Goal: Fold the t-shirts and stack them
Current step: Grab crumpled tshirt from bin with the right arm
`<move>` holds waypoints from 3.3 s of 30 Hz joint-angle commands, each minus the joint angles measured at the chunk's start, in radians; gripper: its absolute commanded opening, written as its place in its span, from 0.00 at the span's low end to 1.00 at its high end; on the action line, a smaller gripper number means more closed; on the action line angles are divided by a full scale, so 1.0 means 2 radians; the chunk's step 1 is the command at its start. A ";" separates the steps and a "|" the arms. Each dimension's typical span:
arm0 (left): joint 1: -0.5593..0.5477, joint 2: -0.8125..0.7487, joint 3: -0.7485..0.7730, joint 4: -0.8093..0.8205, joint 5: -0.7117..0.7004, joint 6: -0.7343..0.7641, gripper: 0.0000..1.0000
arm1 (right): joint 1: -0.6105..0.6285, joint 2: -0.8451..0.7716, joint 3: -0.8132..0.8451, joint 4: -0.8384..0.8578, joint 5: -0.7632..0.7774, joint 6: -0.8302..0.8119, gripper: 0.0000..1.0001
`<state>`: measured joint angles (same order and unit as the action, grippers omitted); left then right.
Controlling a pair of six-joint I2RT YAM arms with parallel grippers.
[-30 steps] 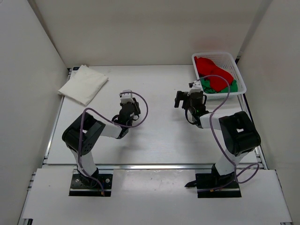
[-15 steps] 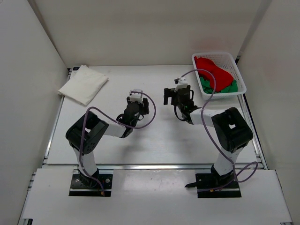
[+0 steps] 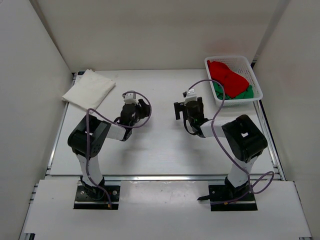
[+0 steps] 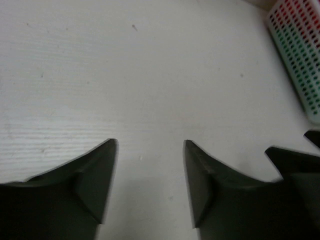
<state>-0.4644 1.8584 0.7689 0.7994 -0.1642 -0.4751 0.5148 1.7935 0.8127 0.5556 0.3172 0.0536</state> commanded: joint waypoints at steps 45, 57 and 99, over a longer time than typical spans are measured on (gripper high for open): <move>-0.111 -0.280 -0.091 -0.337 -0.044 -0.030 0.20 | -0.010 -0.199 0.186 -0.364 -0.055 0.074 0.00; -0.131 -0.356 -0.147 -0.239 0.056 -0.025 0.29 | -0.276 -0.030 0.328 -0.382 -0.170 0.101 0.39; -0.087 -0.329 -0.181 -0.198 0.078 -0.062 0.32 | -0.286 0.371 0.828 -0.580 -0.159 0.033 0.57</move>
<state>-0.6441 1.2083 0.4252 0.3817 -0.0181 -0.5930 -0.0635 2.5187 2.4027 -0.5678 -0.0372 0.1287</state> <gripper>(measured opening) 0.322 0.558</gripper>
